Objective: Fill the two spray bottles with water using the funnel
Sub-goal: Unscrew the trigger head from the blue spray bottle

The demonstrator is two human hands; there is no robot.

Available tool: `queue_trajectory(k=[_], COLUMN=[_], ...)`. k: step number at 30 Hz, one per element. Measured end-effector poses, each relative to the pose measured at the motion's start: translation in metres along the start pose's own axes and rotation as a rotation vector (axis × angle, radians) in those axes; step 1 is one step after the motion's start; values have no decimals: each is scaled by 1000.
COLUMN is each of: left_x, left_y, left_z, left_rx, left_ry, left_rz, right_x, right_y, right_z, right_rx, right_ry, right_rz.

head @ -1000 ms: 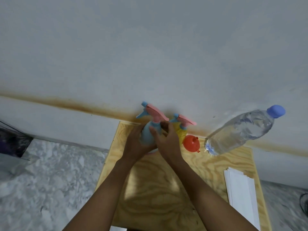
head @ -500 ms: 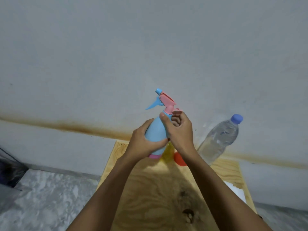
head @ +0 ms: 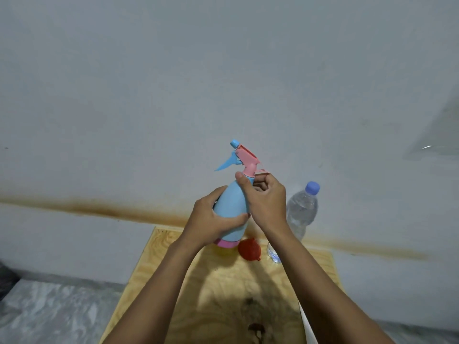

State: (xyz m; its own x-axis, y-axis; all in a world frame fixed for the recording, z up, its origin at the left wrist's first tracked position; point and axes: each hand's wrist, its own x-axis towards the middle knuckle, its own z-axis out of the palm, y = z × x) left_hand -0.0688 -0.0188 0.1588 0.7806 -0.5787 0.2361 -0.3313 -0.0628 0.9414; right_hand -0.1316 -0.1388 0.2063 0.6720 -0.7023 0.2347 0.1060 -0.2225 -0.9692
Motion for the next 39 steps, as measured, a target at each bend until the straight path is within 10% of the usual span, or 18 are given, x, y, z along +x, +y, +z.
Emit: queue_trajectory(k=[14, 39], left_x=[-24, -18], left_y=[4, -2], left_z=[5, 11], left_rx=[-87, -162], left_ry=[4, 91], left_rz=[-67, -33], right_x=[-8, -13], right_y=[2, 18], right_z=[-27, 18], right_rx=[83, 101], right_ry=[-422, -63], right_rz=[45, 67])
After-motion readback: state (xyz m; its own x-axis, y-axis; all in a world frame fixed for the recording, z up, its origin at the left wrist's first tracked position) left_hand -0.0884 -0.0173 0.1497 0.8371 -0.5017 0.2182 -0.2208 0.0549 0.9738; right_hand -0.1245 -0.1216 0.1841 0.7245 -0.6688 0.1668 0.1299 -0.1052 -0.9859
